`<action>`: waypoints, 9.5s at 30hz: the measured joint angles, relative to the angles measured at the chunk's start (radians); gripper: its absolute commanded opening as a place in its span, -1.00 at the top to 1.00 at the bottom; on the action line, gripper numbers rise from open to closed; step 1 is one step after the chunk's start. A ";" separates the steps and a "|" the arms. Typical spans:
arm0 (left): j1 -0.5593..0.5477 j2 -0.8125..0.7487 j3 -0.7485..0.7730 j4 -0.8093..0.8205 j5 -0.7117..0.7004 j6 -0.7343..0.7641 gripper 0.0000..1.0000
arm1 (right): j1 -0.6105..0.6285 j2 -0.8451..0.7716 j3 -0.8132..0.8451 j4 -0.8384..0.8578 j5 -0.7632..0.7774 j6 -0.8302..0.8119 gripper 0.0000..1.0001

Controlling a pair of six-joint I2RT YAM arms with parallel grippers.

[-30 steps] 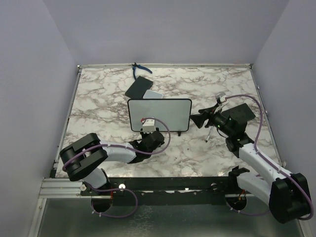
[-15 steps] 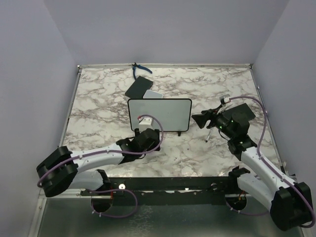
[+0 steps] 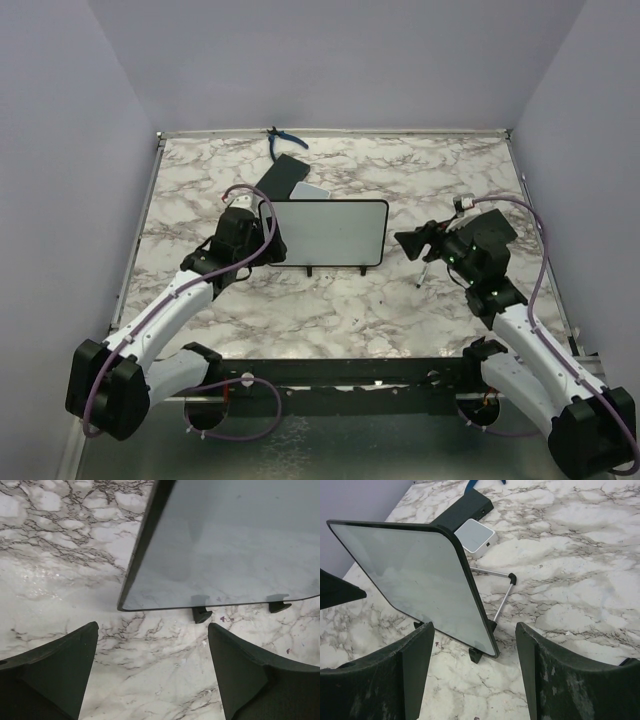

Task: Write a sentence on the whiteboard
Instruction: Move the whiteboard stand to the center of the board, then pick up the whiteboard marker at the center of the board, then open the whiteboard marker.

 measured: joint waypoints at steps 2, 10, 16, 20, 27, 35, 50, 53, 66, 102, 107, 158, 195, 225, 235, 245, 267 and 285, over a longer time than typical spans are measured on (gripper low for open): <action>0.050 0.017 0.008 -0.003 0.040 0.039 -0.86 | 0.000 -0.014 0.000 -0.008 0.006 0.000 -0.42; 0.088 0.048 0.025 0.066 0.163 0.152 -0.87 | 0.000 -0.060 0.000 -0.024 0.016 -0.001 -0.42; 0.105 0.051 0.027 0.100 0.196 0.209 -0.88 | 0.000 -0.060 0.000 -0.024 0.015 0.000 -0.42; 0.118 0.069 0.032 0.106 0.209 0.237 -0.88 | 0.000 -0.071 0.000 -0.025 0.015 0.000 -0.42; 0.119 0.098 0.053 0.112 0.260 0.291 -0.88 | 0.000 -0.113 -0.003 -0.025 0.015 0.000 -0.43; 0.121 0.121 0.063 0.120 0.302 0.323 -0.88 | 0.000 -0.114 -0.013 -0.031 0.015 0.000 -0.43; 0.121 0.127 0.062 0.149 0.400 0.329 -0.89 | 0.000 -0.107 -0.013 -0.031 0.015 0.000 -0.43; 0.119 0.138 0.062 0.159 0.415 0.329 -0.89 | 0.000 -0.105 -0.013 -0.031 0.015 0.000 -0.43; 0.117 0.034 0.048 0.142 0.281 0.279 -0.98 | 0.000 -0.038 0.060 -0.265 0.339 0.136 -0.21; 0.117 -0.201 0.013 0.071 -0.034 0.278 -0.98 | 0.026 0.658 0.353 -0.732 0.535 0.278 0.36; 0.117 -0.201 0.013 0.071 -0.034 0.280 -0.96 | 0.026 0.672 0.349 -0.710 0.531 0.288 0.68; -0.878 0.022 0.006 0.166 0.147 0.862 -0.31 | 0.329 0.437 0.402 -1.167 -0.744 0.002 0.98; -0.946 0.026 -0.010 0.109 0.034 0.811 1.00 | 0.356 0.438 0.497 -1.189 -0.711 0.011 -0.17; -0.776 0.026 -0.053 0.101 0.207 0.713 1.00 | 0.207 0.007 0.364 -0.974 -0.457 0.087 -0.29; -0.758 0.039 -0.040 0.101 0.247 0.708 1.00 | 0.339 0.045 0.296 -0.828 -0.460 0.154 -0.01; -0.734 0.052 -0.036 0.101 0.285 0.702 1.00 | 0.412 0.051 0.244 -0.688 -0.418 0.238 0.13; -0.706 0.057 -0.029 0.101 0.327 0.692 1.00 | 0.492 0.039 0.198 -0.629 -0.308 0.308 0.34; -0.706 0.067 -0.023 0.094 0.334 0.686 1.00 | 0.502 0.049 0.182 -0.599 -0.268 0.304 0.99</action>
